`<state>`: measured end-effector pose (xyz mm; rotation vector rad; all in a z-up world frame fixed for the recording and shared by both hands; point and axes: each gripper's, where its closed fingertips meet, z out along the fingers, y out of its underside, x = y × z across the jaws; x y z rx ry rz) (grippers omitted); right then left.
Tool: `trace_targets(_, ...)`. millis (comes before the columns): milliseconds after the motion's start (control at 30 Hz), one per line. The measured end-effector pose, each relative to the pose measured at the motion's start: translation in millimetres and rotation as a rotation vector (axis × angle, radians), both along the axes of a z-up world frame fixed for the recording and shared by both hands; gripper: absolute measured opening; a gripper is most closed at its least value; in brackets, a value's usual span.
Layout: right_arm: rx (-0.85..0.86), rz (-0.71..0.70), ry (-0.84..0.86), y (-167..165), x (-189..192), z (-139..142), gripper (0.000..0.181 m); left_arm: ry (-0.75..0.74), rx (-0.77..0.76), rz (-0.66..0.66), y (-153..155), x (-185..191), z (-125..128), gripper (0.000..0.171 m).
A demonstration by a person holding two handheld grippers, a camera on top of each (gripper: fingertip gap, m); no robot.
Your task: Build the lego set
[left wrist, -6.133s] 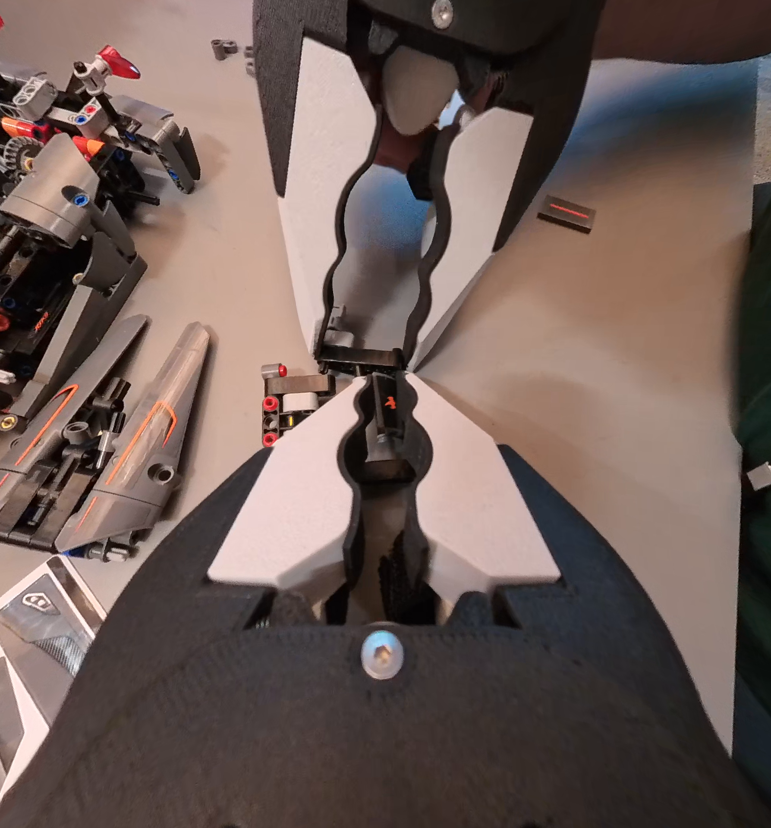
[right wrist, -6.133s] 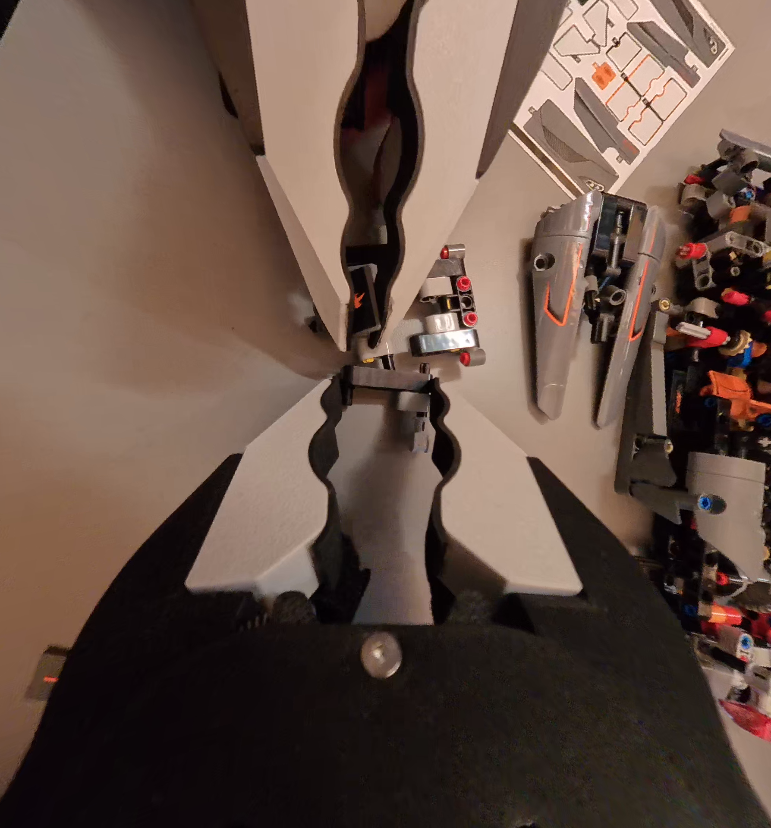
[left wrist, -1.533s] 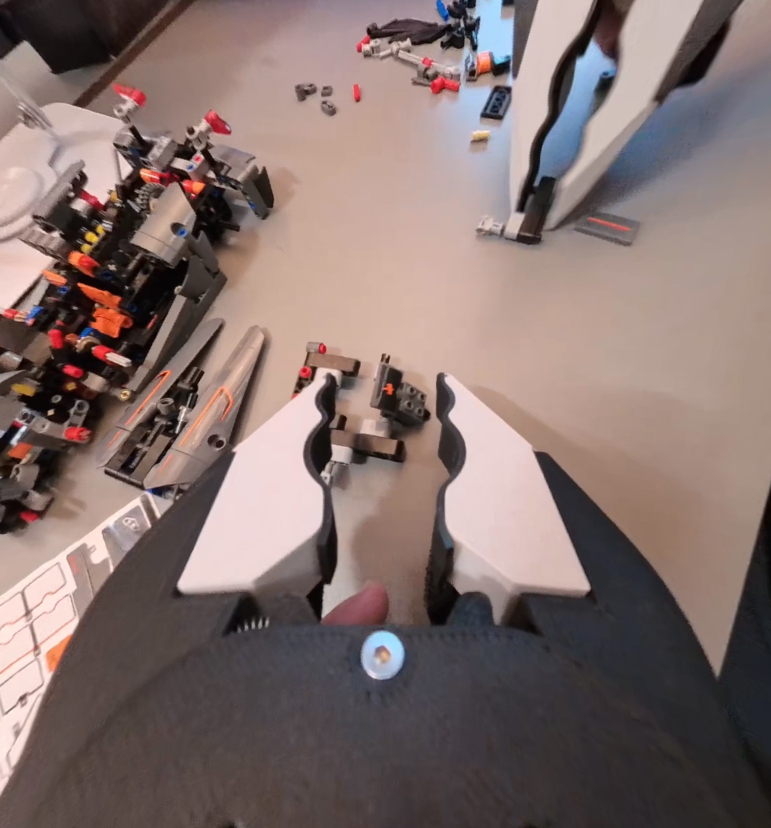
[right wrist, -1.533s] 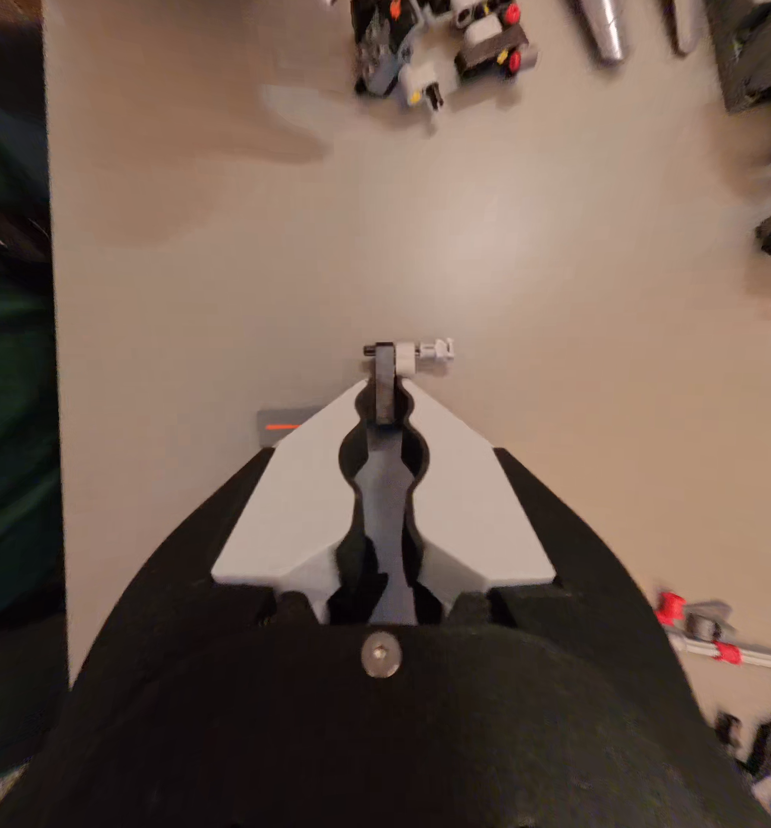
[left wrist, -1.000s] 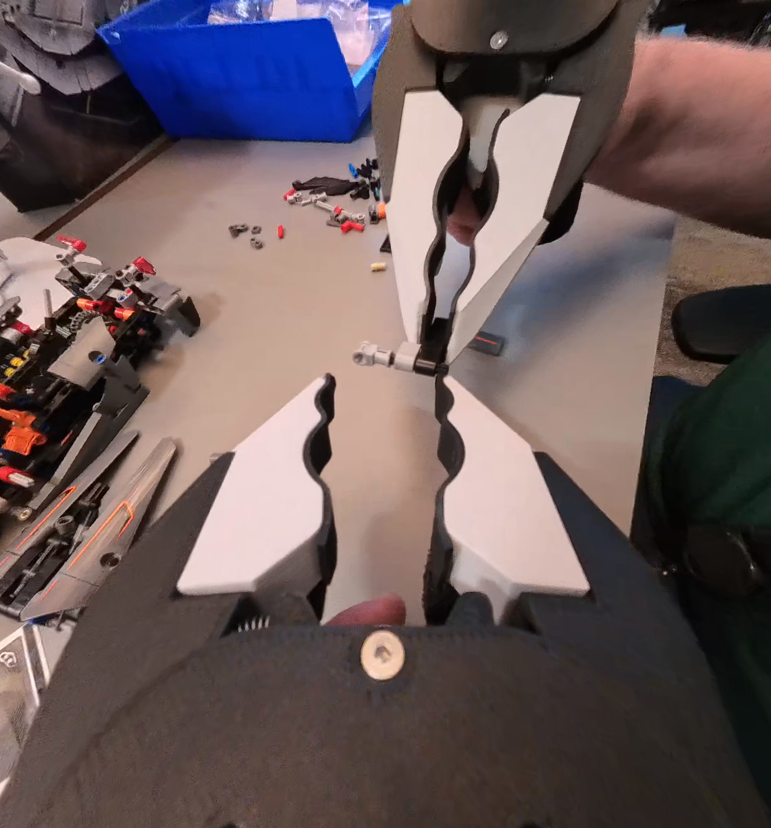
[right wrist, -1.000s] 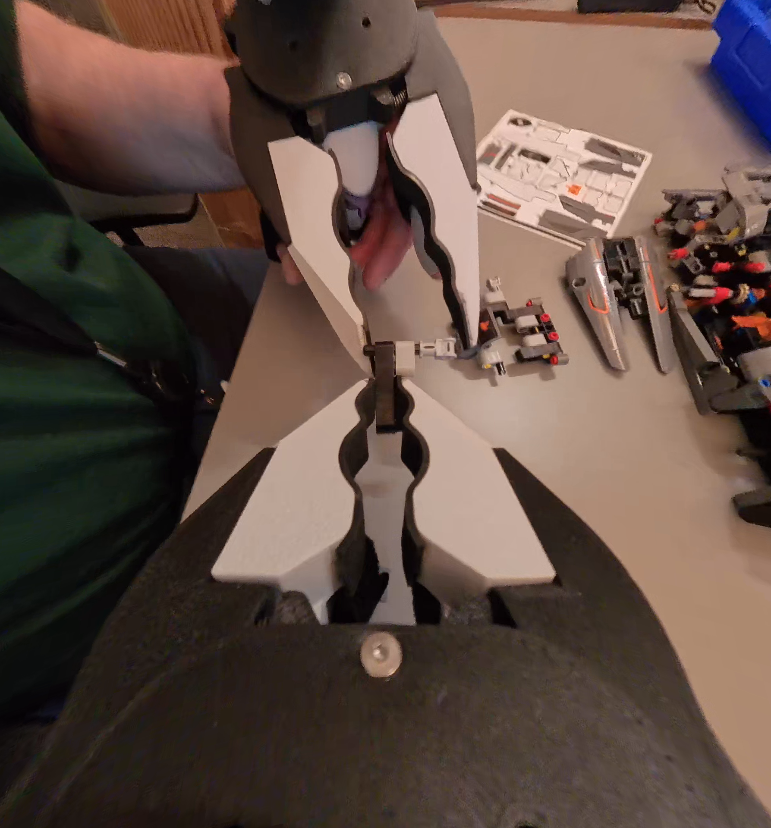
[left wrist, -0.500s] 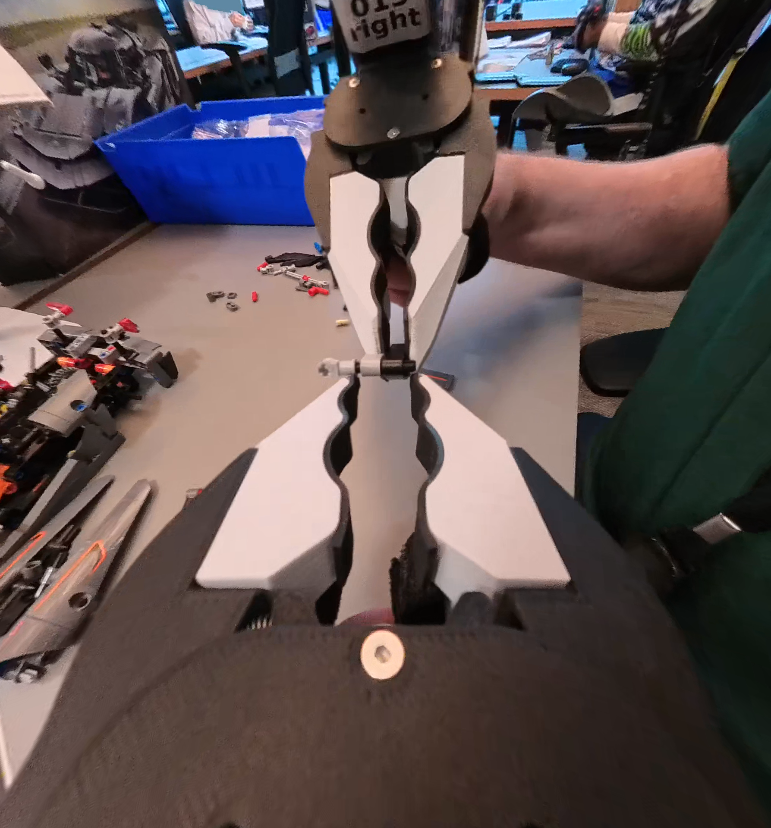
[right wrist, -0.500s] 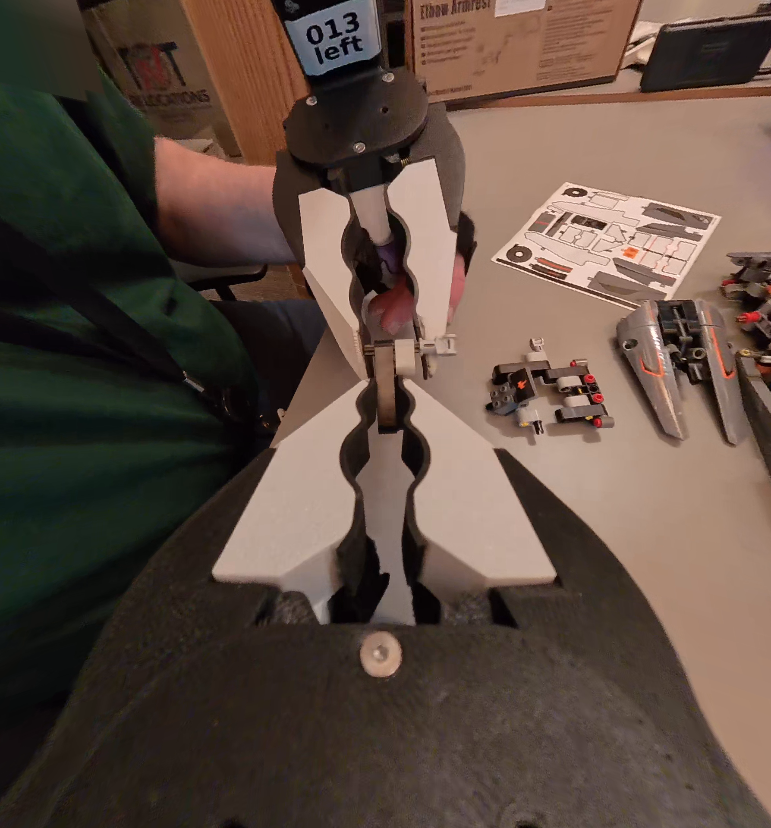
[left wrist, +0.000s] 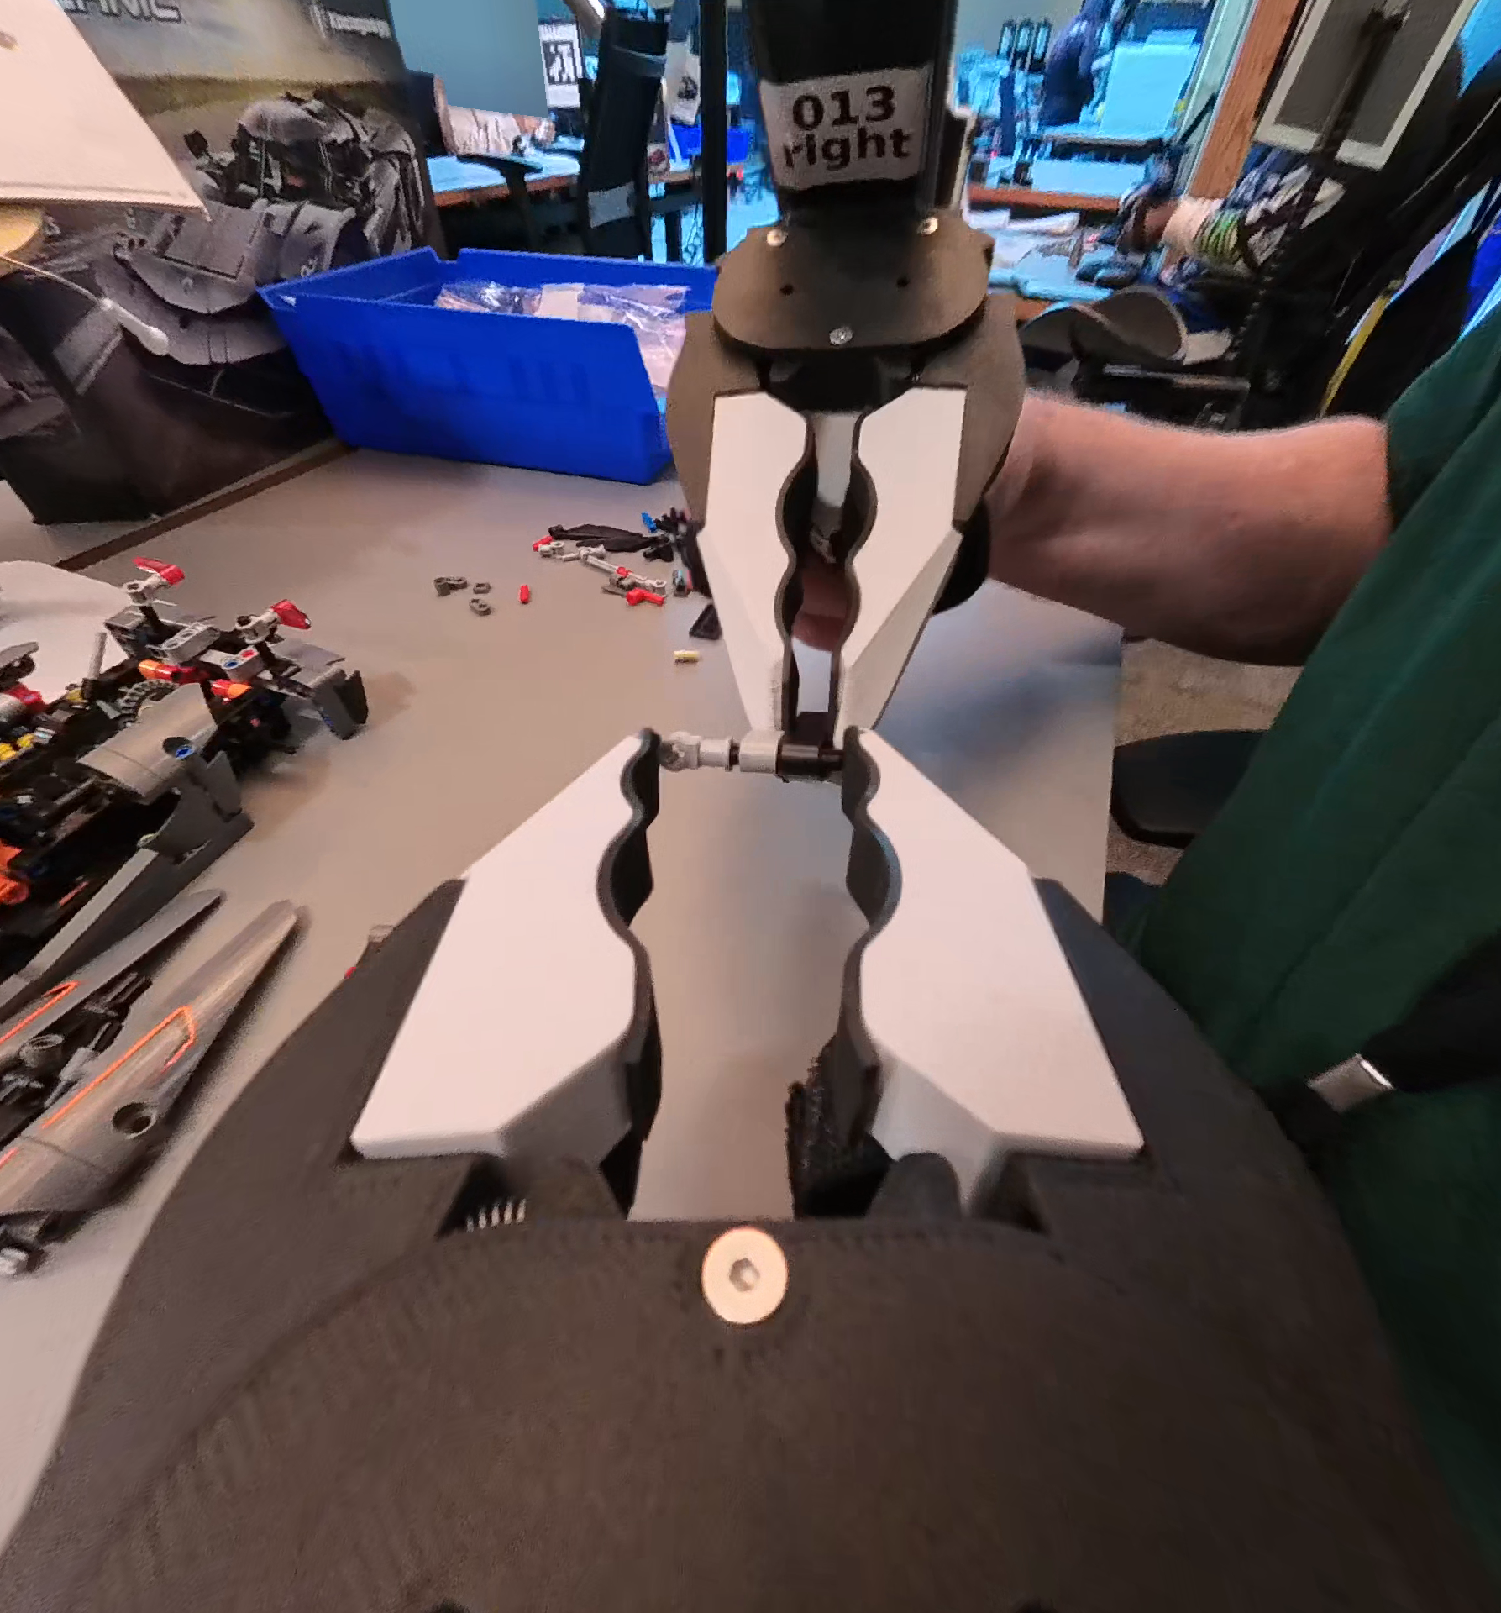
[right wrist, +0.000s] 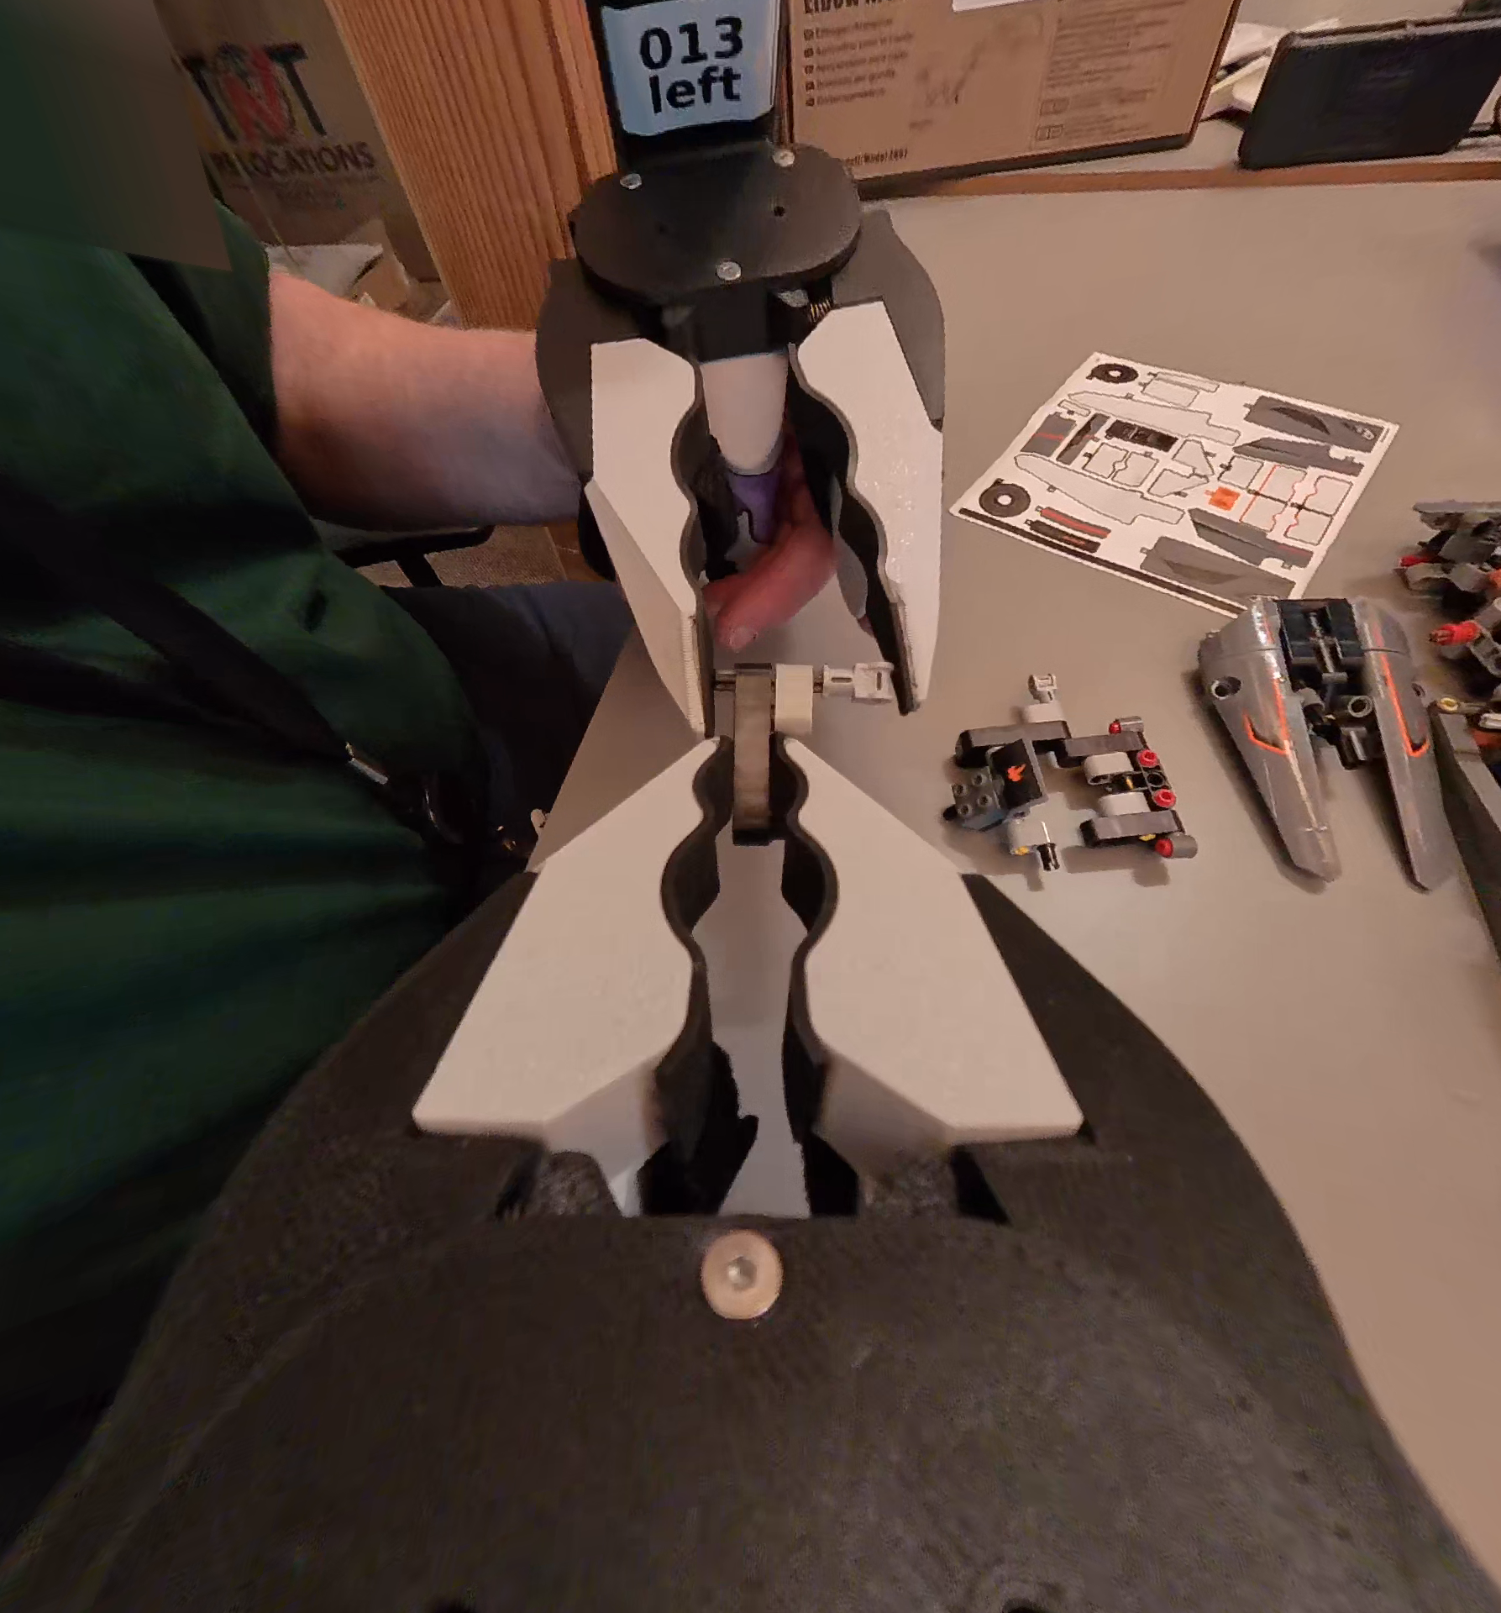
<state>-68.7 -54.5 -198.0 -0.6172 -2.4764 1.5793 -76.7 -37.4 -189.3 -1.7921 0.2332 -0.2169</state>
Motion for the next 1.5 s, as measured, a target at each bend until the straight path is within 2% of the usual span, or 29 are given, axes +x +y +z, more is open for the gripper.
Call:
trace_targets(300,0.005,-0.011,-0.052,-8,2,-4,0.005,0.022,-0.01,-0.008,-8,2,-3,0.04)
trace_targets(567,-0.005,-0.08,-0.081,-8,0,-11,0.005,-0.021,-0.017,0.01,-9,2,-8,0.04)
trace_targets(633,-0.052,-0.095,-0.09,-8,-1,-5,0.006,-0.04,0.002,0.011,-9,1,-6,0.04)
trace_targets(767,-0.12,-0.15,-0.078,2,-7,8,0.026,-0.143,0.095,-0.002,-10,-5,7,0.04)
trace_targets(967,-0.107,-0.148,-0.045,-2,-1,14,0.014,-0.236,0.177,-0.055,-13,-6,18,0.04)
trace_targets(1200,-0.145,-0.195,-0.083,-3,-2,13,0.014,-0.265,0.178,-0.055,-12,-5,22,0.04)
trace_targets(1367,-0.233,-0.29,-0.115,6,-8,20,0.013,-0.295,0.165,0.016,-13,-14,20,0.045)
trace_targets(1500,-0.325,-0.358,-0.162,20,-13,21,0.013,-0.313,0.14,0.057,-13,-15,19,0.042)
